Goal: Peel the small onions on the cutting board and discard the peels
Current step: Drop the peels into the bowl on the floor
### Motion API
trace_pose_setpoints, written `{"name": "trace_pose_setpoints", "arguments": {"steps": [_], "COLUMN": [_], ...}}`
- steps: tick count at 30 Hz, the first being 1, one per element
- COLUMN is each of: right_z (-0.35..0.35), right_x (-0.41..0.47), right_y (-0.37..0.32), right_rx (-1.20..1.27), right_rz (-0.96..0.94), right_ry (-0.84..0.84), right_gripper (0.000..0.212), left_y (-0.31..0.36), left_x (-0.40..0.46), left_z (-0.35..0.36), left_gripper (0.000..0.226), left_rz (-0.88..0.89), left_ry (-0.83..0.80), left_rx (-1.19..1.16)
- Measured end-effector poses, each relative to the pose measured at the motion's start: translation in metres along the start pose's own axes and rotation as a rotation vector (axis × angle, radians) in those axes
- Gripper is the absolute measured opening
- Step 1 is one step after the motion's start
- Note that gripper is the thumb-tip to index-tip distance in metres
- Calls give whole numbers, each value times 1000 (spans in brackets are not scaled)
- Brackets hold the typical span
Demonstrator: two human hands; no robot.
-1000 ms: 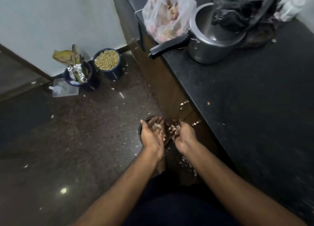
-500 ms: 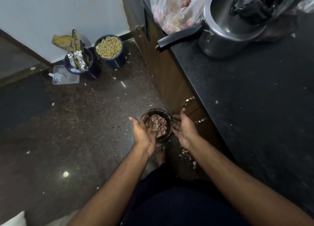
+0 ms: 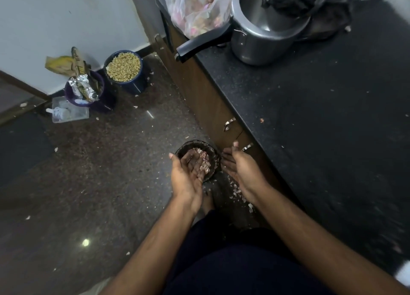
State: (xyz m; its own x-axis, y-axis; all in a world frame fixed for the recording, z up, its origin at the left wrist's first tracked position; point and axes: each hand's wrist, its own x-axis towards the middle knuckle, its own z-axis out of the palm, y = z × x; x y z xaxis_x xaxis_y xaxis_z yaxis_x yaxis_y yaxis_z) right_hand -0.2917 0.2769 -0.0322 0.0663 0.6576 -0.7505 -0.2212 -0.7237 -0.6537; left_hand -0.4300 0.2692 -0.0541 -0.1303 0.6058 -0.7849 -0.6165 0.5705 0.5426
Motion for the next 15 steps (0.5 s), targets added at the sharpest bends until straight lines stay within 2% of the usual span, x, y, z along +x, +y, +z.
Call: {"name": "trace_pose_setpoints", "arguments": {"steps": [8,15], "right_z": [-59,-122], "right_x": [-59,-111], "right_y": [9,38], "right_rx": [149,209], "right_rz": [-92,-182], "right_ry": [83,174], "right_gripper": [56,55], "left_y": [-25,-75], "left_x": [-37,-82], "left_z": [19,45], "left_gripper": [76,68], "left_rz": [-44,-45], "left_ry": [-160,-310], "left_rx": [108,312]}}
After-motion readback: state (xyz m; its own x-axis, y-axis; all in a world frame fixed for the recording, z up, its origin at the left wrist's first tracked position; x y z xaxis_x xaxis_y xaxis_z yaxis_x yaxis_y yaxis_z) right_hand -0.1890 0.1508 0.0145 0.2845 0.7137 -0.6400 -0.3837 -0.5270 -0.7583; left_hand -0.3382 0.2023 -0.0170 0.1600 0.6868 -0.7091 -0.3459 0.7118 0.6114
